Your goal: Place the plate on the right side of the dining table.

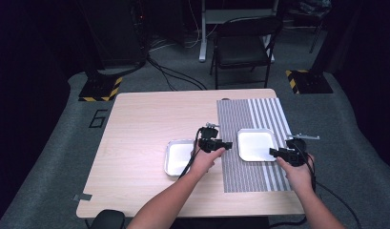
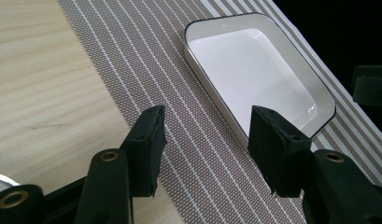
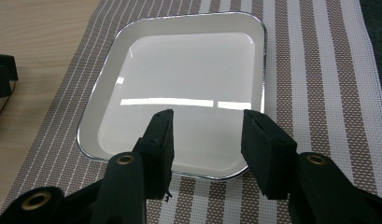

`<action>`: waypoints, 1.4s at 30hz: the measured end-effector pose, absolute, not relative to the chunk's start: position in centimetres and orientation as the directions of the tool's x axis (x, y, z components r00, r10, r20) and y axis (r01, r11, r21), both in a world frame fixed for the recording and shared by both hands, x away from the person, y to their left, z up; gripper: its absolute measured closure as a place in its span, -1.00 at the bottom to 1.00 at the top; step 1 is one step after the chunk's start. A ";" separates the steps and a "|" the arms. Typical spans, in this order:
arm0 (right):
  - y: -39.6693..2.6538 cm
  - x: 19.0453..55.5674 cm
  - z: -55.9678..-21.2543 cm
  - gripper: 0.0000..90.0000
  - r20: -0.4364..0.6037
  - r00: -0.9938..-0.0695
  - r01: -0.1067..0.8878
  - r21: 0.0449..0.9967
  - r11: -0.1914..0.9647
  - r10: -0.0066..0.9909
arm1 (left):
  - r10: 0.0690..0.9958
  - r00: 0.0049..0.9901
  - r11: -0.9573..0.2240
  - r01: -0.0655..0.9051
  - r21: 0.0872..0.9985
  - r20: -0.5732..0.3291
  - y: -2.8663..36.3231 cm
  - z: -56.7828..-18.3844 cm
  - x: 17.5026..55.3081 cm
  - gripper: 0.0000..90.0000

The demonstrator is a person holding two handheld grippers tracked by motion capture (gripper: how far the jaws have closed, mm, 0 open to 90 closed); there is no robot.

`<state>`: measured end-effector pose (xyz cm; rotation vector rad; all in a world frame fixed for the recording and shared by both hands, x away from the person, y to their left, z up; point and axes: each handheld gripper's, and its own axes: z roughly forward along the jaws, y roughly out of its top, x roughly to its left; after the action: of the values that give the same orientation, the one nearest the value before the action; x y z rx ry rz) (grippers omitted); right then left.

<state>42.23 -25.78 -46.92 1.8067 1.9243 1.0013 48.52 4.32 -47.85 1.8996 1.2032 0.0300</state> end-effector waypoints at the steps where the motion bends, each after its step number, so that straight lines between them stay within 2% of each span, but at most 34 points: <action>1: -25.7 42.1 -46.8 0.19 0.226 -0.158 0.737 0.675 -0.038 0.961 | 0.745 0.534 -0.158 0.724 0.672 -0.400 4.6 -47.7 48.5 0.01; 18: -23.4 40.1 -44.8 0.16 0.199 -0.226 0.712 0.702 0.023 0.954 | 0.762 0.533 -0.142 0.691 0.709 -0.366 9.8 -45.2 47.7 -0.01; 42: -19.5 38.9 -44.5 0.14 0.217 -0.331 0.702 0.707 0.086 0.918 | 0.813 0.473 -0.083 0.672 0.736 -0.340 18.3 -44.9 45.2 -0.02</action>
<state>38.90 -19.54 -44.52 1.6159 2.0847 1.0903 45.22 18.30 -44.86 1.8104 1.2550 0.1945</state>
